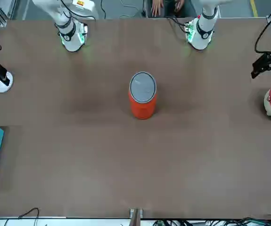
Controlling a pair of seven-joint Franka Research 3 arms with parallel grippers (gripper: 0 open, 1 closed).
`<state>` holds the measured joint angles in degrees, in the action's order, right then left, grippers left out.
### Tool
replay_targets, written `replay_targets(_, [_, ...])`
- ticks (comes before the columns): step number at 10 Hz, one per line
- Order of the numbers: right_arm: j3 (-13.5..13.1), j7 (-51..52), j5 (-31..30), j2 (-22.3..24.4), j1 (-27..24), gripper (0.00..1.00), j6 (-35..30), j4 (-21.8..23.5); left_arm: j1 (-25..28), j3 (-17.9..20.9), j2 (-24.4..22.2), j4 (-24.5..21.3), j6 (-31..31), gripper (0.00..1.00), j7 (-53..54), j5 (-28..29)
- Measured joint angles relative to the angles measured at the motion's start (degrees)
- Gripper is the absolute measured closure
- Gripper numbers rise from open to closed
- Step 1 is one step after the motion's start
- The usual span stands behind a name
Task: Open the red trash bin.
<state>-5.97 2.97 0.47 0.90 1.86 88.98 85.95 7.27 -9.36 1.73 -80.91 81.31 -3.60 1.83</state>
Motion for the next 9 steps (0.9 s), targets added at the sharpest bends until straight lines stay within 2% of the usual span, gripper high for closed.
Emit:
replay_targets(4, [0.0,0.0,0.0,0.0,0.0,0.00,0.0,0.0,-1.1,-0.6,0.2,-0.1,2.3,0.00,-1.1,-2.1])
replay_targets(6, [0.0,0.0,0.1,0.0,0.0,0.04,-0.1,0.1,-2.1,-3.4,1.1,-0.3,2.4,0.00,-10.6,-3.2])
replay_targets(7, [0.1,-0.1,0.3,0.0,0.0,0.11,-0.4,0.2,-2.3,-5.8,1.7,-0.5,2.6,0.00,-17.5,-3.2])
replay_targets(9, [0.2,-1.7,2.2,0.0,0.0,0.44,-0.8,0.8,-2.9,-9.6,3.0,-1.4,2.8,0.01,-29.9,-3.2])
